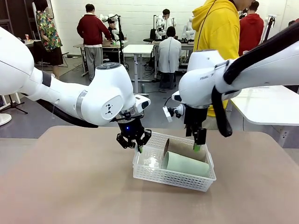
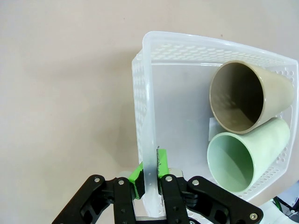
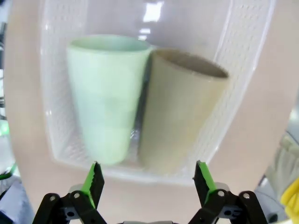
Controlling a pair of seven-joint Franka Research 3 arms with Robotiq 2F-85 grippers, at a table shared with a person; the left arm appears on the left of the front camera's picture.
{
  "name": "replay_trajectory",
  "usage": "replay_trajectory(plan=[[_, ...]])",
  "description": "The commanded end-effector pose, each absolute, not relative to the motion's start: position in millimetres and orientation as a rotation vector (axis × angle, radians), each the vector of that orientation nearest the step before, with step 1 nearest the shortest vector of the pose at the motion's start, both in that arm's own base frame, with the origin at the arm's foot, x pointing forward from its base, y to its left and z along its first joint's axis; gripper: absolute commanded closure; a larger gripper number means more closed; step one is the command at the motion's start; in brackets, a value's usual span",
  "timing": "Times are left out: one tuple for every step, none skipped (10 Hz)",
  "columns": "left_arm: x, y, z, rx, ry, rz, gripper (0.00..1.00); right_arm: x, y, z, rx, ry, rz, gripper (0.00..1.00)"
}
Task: Clean and organize the cups into the basket.
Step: Pick up the Reusable plastic cup from the right side of the table and stack it inside the Organizing basket in the center of the table.
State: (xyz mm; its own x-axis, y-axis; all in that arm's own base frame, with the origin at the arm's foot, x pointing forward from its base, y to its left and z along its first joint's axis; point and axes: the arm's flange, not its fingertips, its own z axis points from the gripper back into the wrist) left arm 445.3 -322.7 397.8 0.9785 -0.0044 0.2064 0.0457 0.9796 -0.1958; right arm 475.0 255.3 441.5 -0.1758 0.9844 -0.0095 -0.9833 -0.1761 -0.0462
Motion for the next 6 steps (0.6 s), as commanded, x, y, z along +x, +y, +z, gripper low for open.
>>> replay_trajectory(plan=[[444.8, -324.0, 398.9, -0.203, -0.209, -0.032, 1.00, 398.4, 163.0, 496.5, -0.071, -0.082, 1.665, 0.00], [444.8, -324.0, 398.9, -0.203, -0.209, -0.032, 1.00, 388.4, 118.6, 500.8, 0.013, -0.073, 1.613, 0.00], [444.8, -324.0, 398.9, -0.203, -0.209, -0.032, 1.00, 388.0, 76.2, 497.3, 0.137, -0.104, 1.609, 0.00], [444.8, -324.0, 398.9, -0.203, -0.209, -0.032, 1.00, 395.8, 32.4, 486.7, 0.297, -0.188, 1.593, 0.00], [444.8, -324.0, 398.9, -0.203, -0.209, -0.032, 1.00, 401.8, 2.7, 475.4, 0.376, -0.247, 1.568, 0.00], [444.8, -324.0, 398.9, -0.203, -0.209, -0.032, 1.00, 405.0, -17.2, 467.6, 0.413, -0.273, 1.554, 0.00]])
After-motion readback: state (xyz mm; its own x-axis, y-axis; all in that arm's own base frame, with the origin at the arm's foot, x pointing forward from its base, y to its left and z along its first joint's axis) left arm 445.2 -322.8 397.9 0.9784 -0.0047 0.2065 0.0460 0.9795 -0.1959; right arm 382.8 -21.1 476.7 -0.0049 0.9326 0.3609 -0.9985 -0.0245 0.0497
